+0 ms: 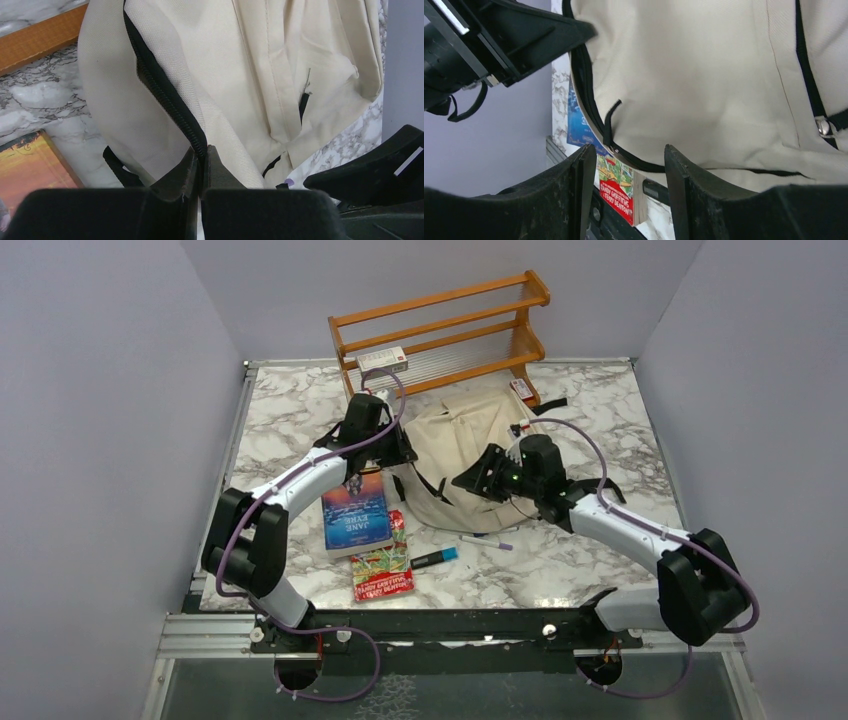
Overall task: Pack the student bag
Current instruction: Unzip the student bag at the center of the board.
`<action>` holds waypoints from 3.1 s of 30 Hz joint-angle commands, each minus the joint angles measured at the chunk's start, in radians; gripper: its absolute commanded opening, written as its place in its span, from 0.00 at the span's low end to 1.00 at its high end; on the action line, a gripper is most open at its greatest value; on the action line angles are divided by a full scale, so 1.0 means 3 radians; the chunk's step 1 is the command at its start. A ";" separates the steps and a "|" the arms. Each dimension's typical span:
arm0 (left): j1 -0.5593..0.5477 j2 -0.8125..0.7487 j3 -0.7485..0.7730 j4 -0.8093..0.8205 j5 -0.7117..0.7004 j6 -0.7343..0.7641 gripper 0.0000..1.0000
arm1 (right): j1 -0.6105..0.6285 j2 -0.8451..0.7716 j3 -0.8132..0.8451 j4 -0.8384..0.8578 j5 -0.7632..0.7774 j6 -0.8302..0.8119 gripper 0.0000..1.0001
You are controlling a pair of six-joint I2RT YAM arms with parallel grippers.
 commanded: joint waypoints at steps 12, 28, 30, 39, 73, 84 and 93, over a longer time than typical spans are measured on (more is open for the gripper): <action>-0.0003 0.0063 -0.0032 0.0381 0.0352 -0.0055 0.00 | 0.0232 0.0603 0.0473 0.0372 -0.0043 0.0173 0.56; 0.0029 0.0089 -0.0048 0.0361 0.0395 -0.0073 0.00 | 0.0298 0.0344 0.0328 0.0330 0.0076 -0.0147 0.01; 0.0040 0.0093 -0.0047 0.0332 0.0379 -0.0057 0.00 | 0.0298 0.0270 0.0263 0.0384 -0.0013 -0.0221 0.01; 0.0234 0.0217 0.0002 0.0198 0.0377 -0.0044 0.00 | 0.0298 -0.0123 -0.0174 0.0440 -0.0319 -0.0528 0.01; 0.0544 -0.0047 0.0237 0.0014 0.0595 0.0648 0.40 | 0.0295 -0.0638 -0.0083 -0.0606 0.0507 -0.0911 0.01; -0.0037 -0.1181 -0.0606 0.1109 0.0764 0.1538 0.80 | 0.0293 -0.0625 0.0220 -0.0528 0.0408 -0.0963 0.01; -0.0548 -0.1665 -0.1150 0.0863 0.1823 0.3905 0.77 | 0.0293 -0.0867 0.0198 -0.0647 0.0529 -0.0881 0.01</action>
